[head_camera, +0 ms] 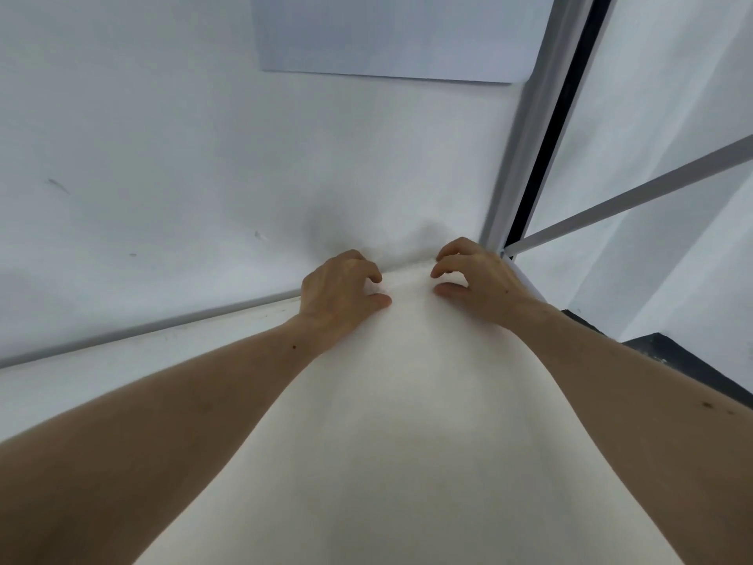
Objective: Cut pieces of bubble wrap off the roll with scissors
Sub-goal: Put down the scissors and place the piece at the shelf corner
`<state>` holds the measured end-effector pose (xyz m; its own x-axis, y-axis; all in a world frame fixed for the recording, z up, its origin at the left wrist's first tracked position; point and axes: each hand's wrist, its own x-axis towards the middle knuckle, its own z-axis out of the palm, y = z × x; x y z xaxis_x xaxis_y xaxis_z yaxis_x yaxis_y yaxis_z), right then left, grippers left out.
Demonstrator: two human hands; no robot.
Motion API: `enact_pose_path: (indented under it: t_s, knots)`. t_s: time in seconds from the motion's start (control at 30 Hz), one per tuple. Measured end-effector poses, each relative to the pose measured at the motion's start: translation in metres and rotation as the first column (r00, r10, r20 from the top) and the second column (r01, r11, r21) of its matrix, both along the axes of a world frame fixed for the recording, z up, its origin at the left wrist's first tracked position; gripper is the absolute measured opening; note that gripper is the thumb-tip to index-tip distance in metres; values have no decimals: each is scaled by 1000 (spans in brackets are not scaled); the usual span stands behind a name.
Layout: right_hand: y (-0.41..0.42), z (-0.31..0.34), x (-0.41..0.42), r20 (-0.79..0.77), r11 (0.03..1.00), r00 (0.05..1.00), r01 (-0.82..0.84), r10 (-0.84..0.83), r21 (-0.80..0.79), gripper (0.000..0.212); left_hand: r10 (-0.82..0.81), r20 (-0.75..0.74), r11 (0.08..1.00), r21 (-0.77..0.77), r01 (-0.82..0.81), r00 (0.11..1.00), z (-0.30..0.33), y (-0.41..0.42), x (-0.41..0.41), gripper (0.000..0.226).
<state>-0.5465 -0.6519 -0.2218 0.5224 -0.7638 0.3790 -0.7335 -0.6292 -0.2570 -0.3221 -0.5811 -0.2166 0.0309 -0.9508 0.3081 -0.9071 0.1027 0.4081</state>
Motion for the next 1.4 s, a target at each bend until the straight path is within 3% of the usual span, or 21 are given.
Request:
enact_pose_path:
  t_s: [0.23,0.77,1.4]
  knots:
    - [-11,-1,7,3,999,1000,-3,2,54,9,18,26,997,70,-20,1000,6,-2,-1,26]
    - [-8,7,15,-52,996,994,93,-93,0,11,42,39,998,43,-44,998,4,-1,4,38]
    - [2,20,13,-33,998,998,54,-55,-26,17,37,83,998,44,-41,996,14,2,0,44]
